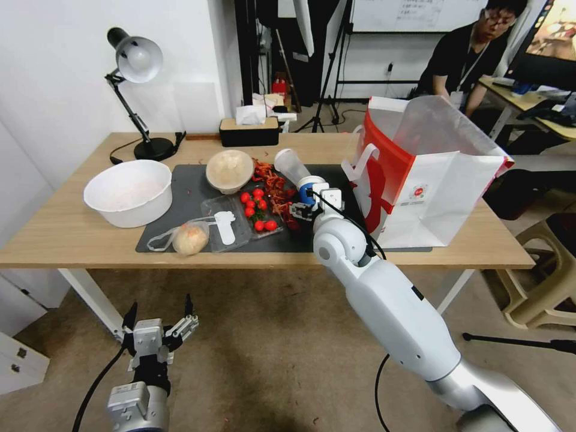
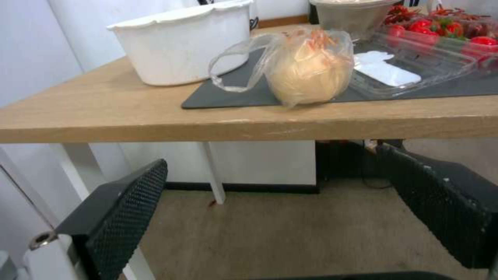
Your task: Pick up the trash from the table and place it into the takeout bag.
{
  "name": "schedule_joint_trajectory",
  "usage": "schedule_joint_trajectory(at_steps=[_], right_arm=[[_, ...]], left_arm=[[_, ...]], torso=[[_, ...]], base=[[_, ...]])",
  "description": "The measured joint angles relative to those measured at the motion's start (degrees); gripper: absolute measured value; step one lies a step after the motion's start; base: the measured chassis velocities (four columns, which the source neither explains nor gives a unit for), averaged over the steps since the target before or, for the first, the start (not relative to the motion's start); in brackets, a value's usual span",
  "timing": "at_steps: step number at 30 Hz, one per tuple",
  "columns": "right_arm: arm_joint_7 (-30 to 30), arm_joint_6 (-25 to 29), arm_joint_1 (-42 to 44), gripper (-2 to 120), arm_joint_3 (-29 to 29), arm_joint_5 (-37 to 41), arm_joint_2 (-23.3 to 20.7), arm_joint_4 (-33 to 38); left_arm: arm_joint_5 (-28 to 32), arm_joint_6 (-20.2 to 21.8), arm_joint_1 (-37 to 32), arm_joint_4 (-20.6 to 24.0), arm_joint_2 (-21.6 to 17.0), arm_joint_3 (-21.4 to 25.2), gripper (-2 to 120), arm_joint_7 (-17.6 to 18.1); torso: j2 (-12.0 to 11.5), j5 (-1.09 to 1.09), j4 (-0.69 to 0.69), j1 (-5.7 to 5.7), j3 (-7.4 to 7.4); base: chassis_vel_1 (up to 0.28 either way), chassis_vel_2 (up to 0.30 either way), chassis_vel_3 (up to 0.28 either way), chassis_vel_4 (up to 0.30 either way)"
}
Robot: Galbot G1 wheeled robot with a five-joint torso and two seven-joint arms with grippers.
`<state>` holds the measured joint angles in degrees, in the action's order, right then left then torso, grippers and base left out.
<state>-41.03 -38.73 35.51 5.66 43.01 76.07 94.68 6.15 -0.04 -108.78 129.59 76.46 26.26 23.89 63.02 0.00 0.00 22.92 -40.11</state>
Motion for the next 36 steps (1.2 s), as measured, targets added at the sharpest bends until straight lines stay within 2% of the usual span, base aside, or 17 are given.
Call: schedule_joint_trajectory(at_steps=[25,29,31,33,36], right_arm=[[1.01,-0.83,2.19,100,-1.68,1.74,-1.13,0.59],[1.56,-0.55,2.38,95,-1.81,1.64,-1.06,0.45],[2.21,-0.25,2.41,84,-1.86,1.62,-1.07,0.31],[2.31,-0.17,2.41,80,-1.86,1.62,-1.07,0.29],[2.73,0.48,2.41,67,-1.86,1.31,-1.08,0.23]], left_arm=[[0.00,0.05,0.43,-0.36,-0.11,-0.45,100,0.49],[0.00,0.05,0.32,-0.15,-0.16,-0.38,100,0.53],[-0.02,0.02,0.30,-0.07,-0.18,-0.35,100,0.55],[-0.02,0.01,0.30,-0.04,-0.18,-0.34,100,0.56],[-0.11,-0.04,0.30,-0.02,-0.14,-0.37,100,0.56]], torso=[[0.00,0.00,0.00,-0.01,0.00],[0.00,0.00,0.00,-0.01,0.00],[0.00,0.00,0.00,-0.01,0.00],[0.00,0.00,0.00,-0.01,0.00],[0.00,0.00,0.00,-0.01,0.00]], base=[[0.000,0.000,0.000,0.000],[0.000,0.000,0.000,0.000],[0.000,0.000,0.000,0.000],[0.000,0.000,0.000,0.000],[0.000,0.000,0.000,0.000]])
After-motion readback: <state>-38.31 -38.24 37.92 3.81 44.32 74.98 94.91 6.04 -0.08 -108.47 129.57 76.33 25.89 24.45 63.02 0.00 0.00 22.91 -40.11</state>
